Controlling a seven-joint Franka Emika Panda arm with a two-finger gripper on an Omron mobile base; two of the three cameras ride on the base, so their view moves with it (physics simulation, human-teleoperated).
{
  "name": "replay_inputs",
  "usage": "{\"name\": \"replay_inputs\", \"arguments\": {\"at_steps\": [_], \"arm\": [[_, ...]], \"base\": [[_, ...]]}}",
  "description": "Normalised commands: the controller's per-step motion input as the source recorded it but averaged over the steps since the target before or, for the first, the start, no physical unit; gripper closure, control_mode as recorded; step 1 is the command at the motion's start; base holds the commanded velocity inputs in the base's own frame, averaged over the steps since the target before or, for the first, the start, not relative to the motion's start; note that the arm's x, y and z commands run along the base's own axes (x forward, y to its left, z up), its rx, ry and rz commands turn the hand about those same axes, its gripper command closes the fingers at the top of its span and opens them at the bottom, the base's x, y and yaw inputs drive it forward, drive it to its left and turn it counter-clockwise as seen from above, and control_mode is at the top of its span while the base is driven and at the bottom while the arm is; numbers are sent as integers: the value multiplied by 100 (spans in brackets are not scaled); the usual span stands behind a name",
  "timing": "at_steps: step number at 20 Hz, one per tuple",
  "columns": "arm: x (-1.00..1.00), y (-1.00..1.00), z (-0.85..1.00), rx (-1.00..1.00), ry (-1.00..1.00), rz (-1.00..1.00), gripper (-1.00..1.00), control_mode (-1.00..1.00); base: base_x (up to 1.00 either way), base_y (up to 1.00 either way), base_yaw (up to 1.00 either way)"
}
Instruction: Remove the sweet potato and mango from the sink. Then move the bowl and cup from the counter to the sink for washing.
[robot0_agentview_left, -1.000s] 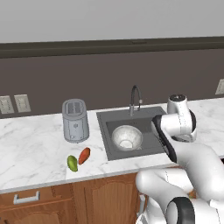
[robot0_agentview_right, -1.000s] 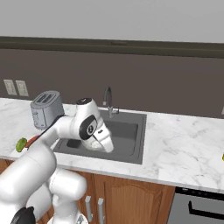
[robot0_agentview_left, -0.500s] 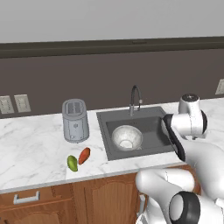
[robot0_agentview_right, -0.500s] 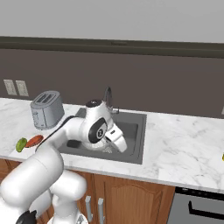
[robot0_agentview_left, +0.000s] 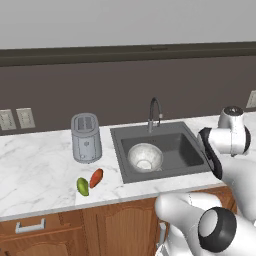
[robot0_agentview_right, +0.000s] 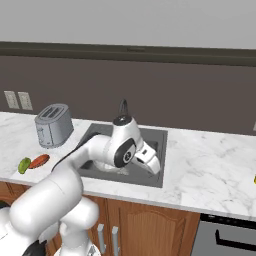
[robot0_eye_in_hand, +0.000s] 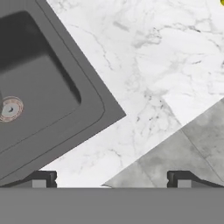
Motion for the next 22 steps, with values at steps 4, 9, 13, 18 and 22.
{"name": "replay_inputs", "arguments": {"at_steps": [4, 9, 13, 18, 22], "arm": [[0, -36, 15, 0, 0, 11, -100, -100], [1, -36, 20, 0, -1, 10, -100, -100], [5, -32, 15, 0, 0, 8, -100, -100], [3, -36, 8, 0, 0, 8, -100, -100], [2, -33, 5, 0, 0, 9, -100, -100]], "base": [[0, 0, 0], [0, 0, 0], [0, 0, 0], [0, 0, 0], [0, 0, 0]]}}
